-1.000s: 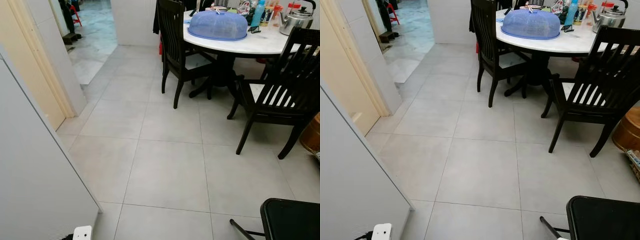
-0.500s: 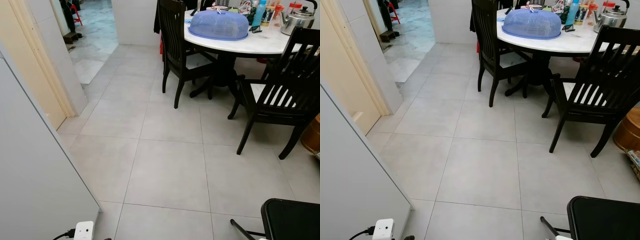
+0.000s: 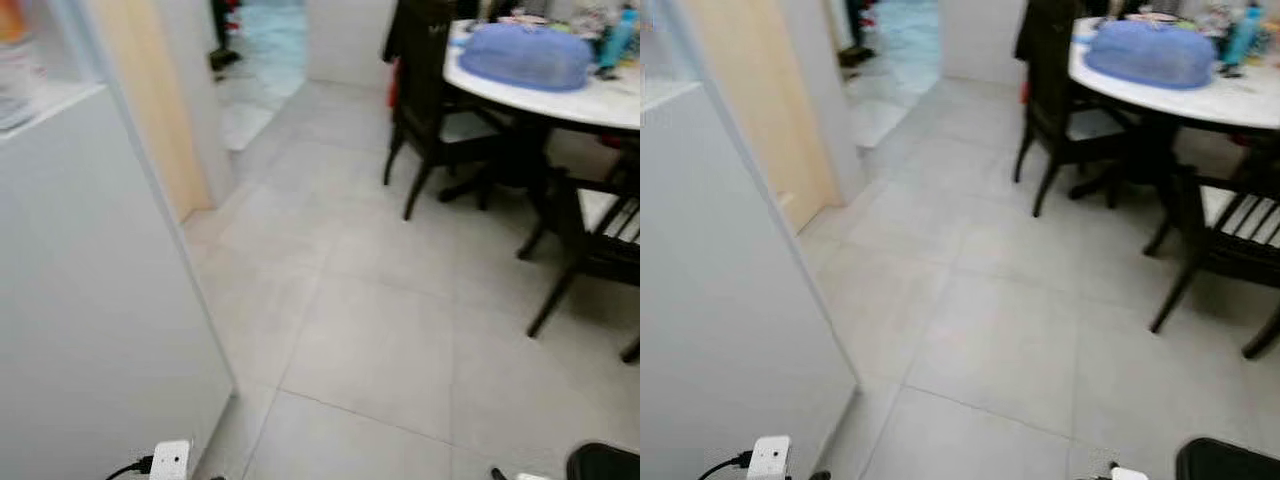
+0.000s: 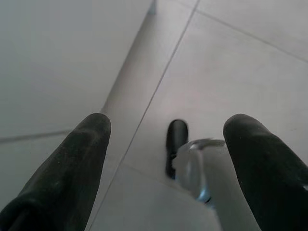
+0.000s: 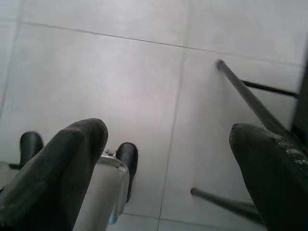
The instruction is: Restocking fridge
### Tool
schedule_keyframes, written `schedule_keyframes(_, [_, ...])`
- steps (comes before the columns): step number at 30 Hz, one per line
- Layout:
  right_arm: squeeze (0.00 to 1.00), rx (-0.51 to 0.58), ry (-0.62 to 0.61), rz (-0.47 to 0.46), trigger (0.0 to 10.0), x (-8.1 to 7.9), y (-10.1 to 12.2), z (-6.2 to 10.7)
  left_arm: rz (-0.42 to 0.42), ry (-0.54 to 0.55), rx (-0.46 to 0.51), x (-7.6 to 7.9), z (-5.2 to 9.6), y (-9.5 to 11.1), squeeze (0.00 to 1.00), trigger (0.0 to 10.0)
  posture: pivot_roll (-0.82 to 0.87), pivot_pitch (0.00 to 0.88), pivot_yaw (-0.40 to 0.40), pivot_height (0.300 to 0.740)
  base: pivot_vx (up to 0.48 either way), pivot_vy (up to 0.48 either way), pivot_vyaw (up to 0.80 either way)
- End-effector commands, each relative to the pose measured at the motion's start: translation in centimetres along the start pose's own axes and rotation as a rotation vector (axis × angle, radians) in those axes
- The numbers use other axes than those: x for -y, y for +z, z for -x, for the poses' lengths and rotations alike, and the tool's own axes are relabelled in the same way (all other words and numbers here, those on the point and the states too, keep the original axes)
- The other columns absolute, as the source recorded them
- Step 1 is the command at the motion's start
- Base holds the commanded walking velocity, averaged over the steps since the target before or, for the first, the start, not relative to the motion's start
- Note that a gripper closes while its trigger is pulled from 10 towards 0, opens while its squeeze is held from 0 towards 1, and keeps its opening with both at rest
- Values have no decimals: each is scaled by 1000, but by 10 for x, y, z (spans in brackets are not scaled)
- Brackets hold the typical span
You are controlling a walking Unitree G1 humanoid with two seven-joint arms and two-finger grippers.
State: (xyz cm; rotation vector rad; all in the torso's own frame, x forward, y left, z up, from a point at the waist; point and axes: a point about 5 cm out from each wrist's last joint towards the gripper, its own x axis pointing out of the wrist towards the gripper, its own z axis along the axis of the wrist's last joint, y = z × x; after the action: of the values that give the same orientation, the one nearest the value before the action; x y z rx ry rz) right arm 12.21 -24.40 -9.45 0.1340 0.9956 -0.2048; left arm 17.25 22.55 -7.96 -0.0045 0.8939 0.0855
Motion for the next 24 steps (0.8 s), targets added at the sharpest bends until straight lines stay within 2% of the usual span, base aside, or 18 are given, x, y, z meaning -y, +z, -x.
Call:
schedule_keyframes(1, [0,-14,-6,1,10000,3,-4,1,-16,-6,-28,0,1,-5,0,10000,-59,0,-21,740,0,0,800])
schedule_keyframes(22, [0,-27,9,22,10000,1,-6,1,-51,-16,-34,-1,1,-6,0,10000,-61,0,-17,740,0,0,800])
schedule_keyframes(24, [0,-35,18,46,10000,0,-5,1,-51,-16,-32,-1,1,-5,0,10000,-61,0,-19,740,0,0,800])
